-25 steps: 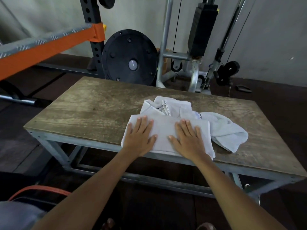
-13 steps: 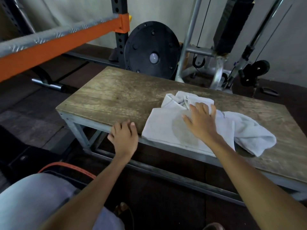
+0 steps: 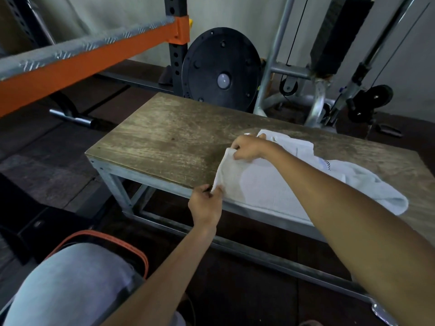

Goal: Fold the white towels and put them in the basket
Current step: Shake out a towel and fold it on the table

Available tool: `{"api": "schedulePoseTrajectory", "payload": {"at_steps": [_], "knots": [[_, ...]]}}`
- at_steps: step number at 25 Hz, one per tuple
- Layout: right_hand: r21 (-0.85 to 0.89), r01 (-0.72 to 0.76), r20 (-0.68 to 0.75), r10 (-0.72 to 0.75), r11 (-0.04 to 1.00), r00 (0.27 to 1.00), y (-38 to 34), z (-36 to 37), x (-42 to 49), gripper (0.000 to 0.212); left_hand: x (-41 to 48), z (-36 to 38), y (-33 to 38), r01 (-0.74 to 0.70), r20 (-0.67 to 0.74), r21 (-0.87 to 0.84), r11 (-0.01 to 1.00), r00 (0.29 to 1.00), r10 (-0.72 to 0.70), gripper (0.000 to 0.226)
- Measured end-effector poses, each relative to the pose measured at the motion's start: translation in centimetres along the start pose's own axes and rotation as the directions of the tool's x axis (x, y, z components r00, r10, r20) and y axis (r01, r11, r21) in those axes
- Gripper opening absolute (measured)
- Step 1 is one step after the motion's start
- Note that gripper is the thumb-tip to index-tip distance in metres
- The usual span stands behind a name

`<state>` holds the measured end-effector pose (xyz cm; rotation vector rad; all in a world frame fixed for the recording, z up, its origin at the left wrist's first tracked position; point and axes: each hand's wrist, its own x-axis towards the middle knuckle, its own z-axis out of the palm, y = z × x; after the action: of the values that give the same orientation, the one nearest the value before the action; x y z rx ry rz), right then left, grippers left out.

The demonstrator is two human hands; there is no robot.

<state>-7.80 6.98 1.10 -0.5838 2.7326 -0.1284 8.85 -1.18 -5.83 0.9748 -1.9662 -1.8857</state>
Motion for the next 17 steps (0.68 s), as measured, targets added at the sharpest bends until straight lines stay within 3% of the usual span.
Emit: {"api": "schedulePoseTrajectory", "payload": {"at_steps": [3, 6, 9, 11, 12, 15, 17], "knots": [[0.286, 0.038, -0.099, -0.010, 0.958, 0.995, 1.6, -1.9, -2.1, 0.012, -1.3, 0.1, 1.2, -0.096, 0.008, -0.015, 0.995, 0.995, 0.097, 0.011], [0.527, 0.092, -0.141, -0.020, 0.845, 0.990, 4.8, -3.8, -5.5, 0.013, -3.5, 1.2, 2.5, -0.305, 0.068, 0.017, 0.952, 0.950, 0.304, 0.015], [0.733, 0.038, -0.085, 0.035, 0.679, 0.996, 9.0, -4.2, -9.3, 0.017, -5.8, 3.5, 2.5, -0.567, 0.187, 0.124, 0.814, 0.819, 0.542, 0.019], [0.844, -0.034, -0.032, 0.113, 0.535, 0.993, 11.8, -3.6, -10.9, 0.017, -6.9, 5.5, 2.2, -0.694, 0.262, 0.188, 0.695, 0.717, 0.645, 0.019], [0.858, -0.044, -0.042, 0.157, 0.512, 0.987, 13.2, -3.4, -11.6, 0.017, -7.6, 6.7, 2.0, -0.741, 0.297, 0.210, 0.637, 0.670, 0.681, 0.018], [0.748, -0.055, -0.120, 0.216, 0.662, 0.969, 16.7, -2.6, -13.3, 0.006, -9.6, 10.3, 1.6, -0.843, 0.397, 0.255, 0.474, 0.538, 0.744, 0.017], [0.698, -0.104, -0.118, 0.256, 0.709, 0.959, 18.8, -1.8, -13.4, 0.016, -10.2, 12.5, 0.8, -0.880, 0.449, 0.267, 0.393, 0.475, 0.757, 0.019]]}}
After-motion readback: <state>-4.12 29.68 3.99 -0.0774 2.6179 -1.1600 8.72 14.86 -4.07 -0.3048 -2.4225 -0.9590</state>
